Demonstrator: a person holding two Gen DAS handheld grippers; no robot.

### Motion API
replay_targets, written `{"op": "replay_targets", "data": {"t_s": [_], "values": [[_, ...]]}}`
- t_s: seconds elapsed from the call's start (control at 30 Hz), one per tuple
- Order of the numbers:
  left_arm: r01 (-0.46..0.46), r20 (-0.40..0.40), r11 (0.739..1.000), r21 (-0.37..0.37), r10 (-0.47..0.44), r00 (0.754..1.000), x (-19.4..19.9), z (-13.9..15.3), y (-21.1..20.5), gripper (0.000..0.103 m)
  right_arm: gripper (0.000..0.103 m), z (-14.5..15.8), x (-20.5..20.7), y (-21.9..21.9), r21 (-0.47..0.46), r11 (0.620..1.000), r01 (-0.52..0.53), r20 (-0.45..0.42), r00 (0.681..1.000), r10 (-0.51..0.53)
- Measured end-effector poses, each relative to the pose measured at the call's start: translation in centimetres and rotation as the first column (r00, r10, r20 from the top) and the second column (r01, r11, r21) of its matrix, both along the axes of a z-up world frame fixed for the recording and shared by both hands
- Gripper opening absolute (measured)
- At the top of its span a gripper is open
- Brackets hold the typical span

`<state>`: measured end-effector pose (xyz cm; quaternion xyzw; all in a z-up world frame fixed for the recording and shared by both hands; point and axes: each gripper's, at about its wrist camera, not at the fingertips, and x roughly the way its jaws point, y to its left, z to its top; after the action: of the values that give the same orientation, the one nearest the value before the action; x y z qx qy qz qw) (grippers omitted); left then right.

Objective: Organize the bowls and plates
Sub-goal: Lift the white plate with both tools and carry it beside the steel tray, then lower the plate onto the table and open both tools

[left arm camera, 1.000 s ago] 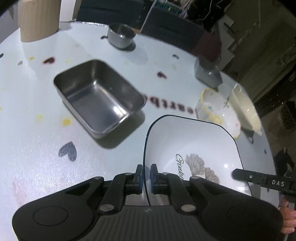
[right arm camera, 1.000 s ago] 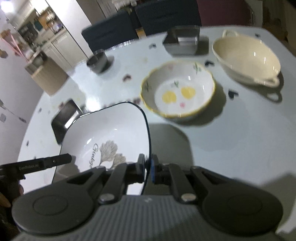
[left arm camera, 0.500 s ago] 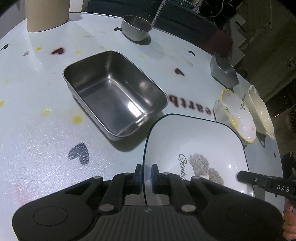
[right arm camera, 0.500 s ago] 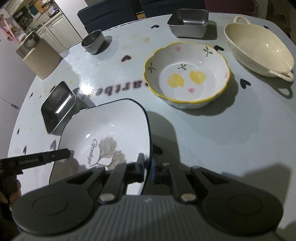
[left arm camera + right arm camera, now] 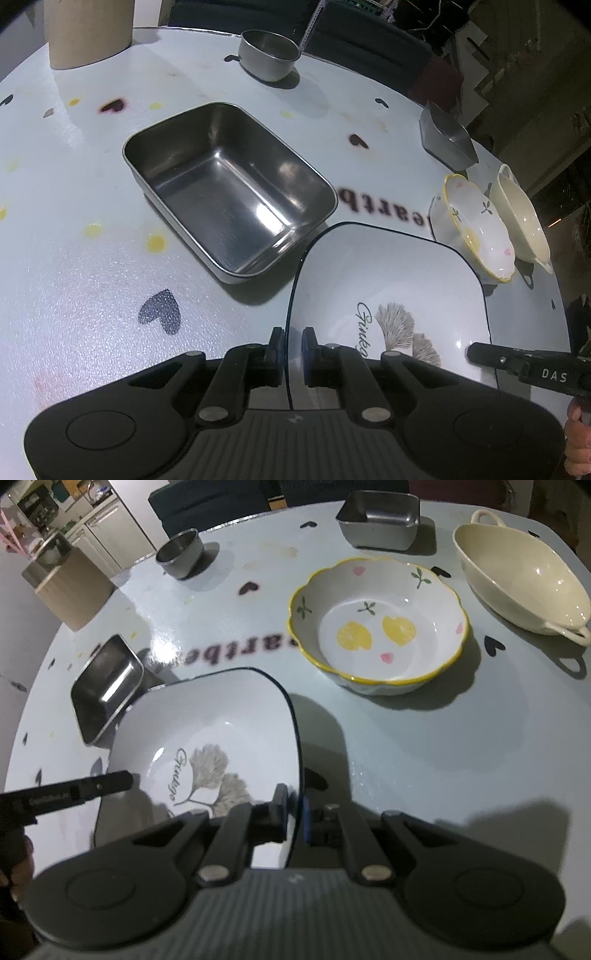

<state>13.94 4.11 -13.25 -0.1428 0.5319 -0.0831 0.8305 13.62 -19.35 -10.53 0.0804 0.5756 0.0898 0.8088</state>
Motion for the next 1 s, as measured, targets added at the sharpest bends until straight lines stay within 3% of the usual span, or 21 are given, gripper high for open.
{"op": "replay_targets", "data": {"t_s": [1.0], "values": [[0.03,-0.022,0.999,0.02,-0.03,0.999,-0.27,0.15,-0.17,0.01,0.012,-0.54,0.17,0.52,-0.028,1.0,-0.011,0.013,1.0,0.011]]}}
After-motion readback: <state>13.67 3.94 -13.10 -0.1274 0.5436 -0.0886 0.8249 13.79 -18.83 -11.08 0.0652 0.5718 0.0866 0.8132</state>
